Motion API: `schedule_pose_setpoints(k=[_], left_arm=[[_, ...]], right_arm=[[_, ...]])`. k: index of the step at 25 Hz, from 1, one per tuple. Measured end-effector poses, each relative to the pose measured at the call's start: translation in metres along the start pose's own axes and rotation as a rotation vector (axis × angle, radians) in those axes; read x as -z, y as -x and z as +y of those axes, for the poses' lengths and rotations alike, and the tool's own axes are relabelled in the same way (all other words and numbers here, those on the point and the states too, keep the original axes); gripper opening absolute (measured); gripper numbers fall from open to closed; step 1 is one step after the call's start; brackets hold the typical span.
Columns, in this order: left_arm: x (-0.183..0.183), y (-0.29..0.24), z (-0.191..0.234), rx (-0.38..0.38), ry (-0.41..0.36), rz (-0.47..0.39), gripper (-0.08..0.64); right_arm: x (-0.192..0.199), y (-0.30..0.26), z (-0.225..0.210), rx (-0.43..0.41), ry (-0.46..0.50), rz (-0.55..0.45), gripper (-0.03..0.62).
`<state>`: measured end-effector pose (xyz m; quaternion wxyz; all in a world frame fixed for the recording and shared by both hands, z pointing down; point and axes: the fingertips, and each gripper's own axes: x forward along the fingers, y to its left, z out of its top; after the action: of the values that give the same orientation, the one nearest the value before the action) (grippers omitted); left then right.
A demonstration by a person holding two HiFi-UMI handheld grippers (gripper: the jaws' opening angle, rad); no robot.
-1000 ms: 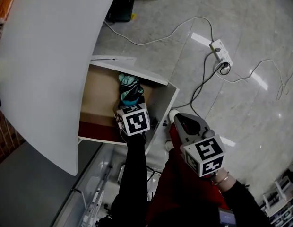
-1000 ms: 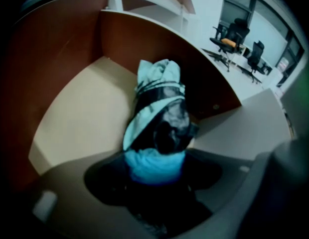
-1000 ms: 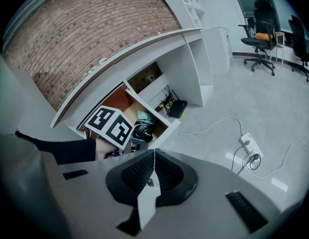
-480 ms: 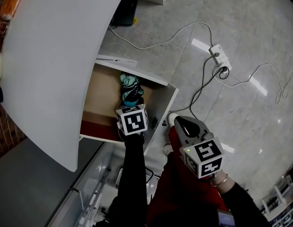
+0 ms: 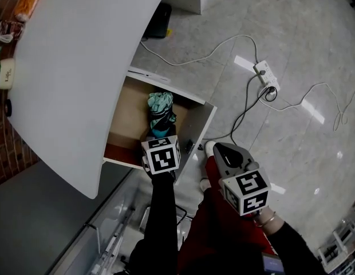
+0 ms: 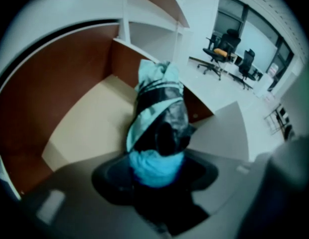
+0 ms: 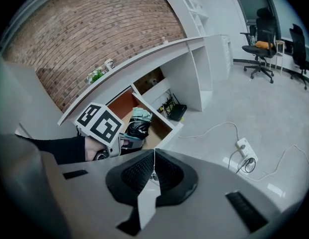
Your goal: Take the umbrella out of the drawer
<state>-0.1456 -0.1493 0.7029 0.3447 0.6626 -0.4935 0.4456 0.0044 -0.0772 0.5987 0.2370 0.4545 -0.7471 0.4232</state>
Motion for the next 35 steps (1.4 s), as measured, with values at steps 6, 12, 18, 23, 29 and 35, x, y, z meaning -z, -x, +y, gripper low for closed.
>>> schedule_pose_setpoints(k=[6,12,18,23,29,35], left_arm=[[-0.010,0.031,-0.005,0.008,-0.004,-0.066,0.250],[-0.022,0.065,-0.012,0.020,-0.022,-0.131,0.249],[-0.027,0.100,-0.020,0.038,-0.044,-0.190,0.249],[-0.024,0.129,-0.025,0.047,-0.044,-0.222,0.249],[-0.031,0.169,-0.026,0.042,-0.038,-0.298,0.249],[-0.040,0.216,-0.022,0.027,-0.021,-0.389,0.249]], right_arm=[[-0.011,0.011,0.008,-0.011,0.029,-0.031,0.008],[-0.023,0.027,0.020,-0.014,0.063,-0.068,0.008],[-0.027,0.044,0.039,-0.030,0.104,-0.087,0.008],[-0.031,0.060,0.052,-0.039,0.133,-0.105,0.008],[-0.038,0.078,0.063,-0.042,0.150,-0.136,0.008],[-0.047,0.094,0.079,-0.053,0.188,-0.168,0.008]])
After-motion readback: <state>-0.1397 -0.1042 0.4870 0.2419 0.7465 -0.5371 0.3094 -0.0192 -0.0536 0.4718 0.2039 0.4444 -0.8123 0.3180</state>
